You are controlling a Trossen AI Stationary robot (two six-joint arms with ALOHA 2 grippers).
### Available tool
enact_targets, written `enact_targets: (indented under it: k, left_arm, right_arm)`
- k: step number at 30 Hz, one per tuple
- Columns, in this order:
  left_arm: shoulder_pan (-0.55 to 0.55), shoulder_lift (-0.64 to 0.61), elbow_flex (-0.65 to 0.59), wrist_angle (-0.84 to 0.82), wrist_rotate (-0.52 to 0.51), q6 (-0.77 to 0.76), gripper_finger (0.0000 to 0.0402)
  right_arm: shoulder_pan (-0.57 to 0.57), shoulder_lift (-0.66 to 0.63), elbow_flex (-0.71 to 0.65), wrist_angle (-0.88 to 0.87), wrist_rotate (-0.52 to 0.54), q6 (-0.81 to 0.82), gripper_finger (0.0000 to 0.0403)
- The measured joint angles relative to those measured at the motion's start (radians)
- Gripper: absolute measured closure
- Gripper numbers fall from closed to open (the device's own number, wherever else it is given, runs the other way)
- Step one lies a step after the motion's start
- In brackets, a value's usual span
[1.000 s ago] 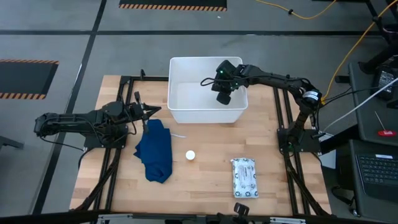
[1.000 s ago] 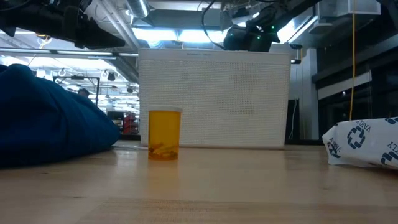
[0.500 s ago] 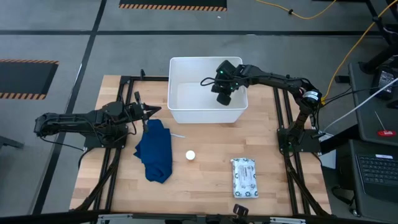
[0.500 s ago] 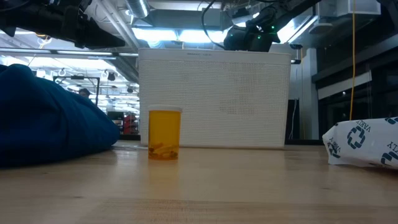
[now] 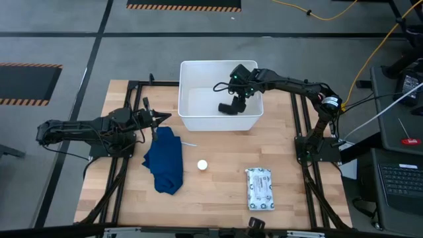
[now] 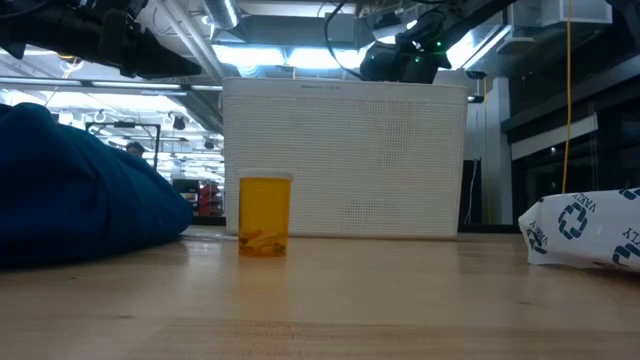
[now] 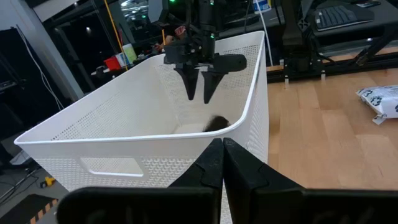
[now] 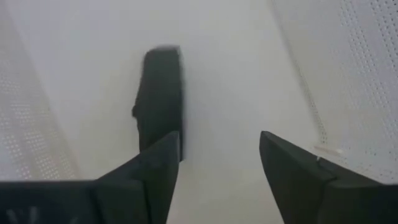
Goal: Pick & place medical supplies in basket/bin
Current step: Put the blue gown into the white bin
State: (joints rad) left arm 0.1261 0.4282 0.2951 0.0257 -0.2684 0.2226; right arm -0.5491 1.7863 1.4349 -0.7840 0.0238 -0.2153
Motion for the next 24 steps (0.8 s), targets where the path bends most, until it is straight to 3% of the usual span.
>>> enact_targets:
  k: [5,10,18,24]
  left_arm:
    - [0.0,0.0,0.0,0.0,0.0,0.0,0.0398]
    - [0.0,0.0,0.0,0.0,0.0,0.0,0.0398]
    - [0.0,0.0,0.0,0.001,0.0,0.0,0.0398]
    - [0.0,0.0,0.0,0.018,0.0,0.005,0.0398]
  right_arm:
    - [0.0,0.0,0.034,-0.044,0.01,-0.002,0.0178]
    - [0.019,0.0,0.115,-0.079,0.054,-0.009,0.0209]
    - [0.077,-0.005,0.306,-0.208,0.115,-0.051,0.0295]
    - [0.127,-0.102,0.383,-0.22,0.117,-0.078,0.0374]
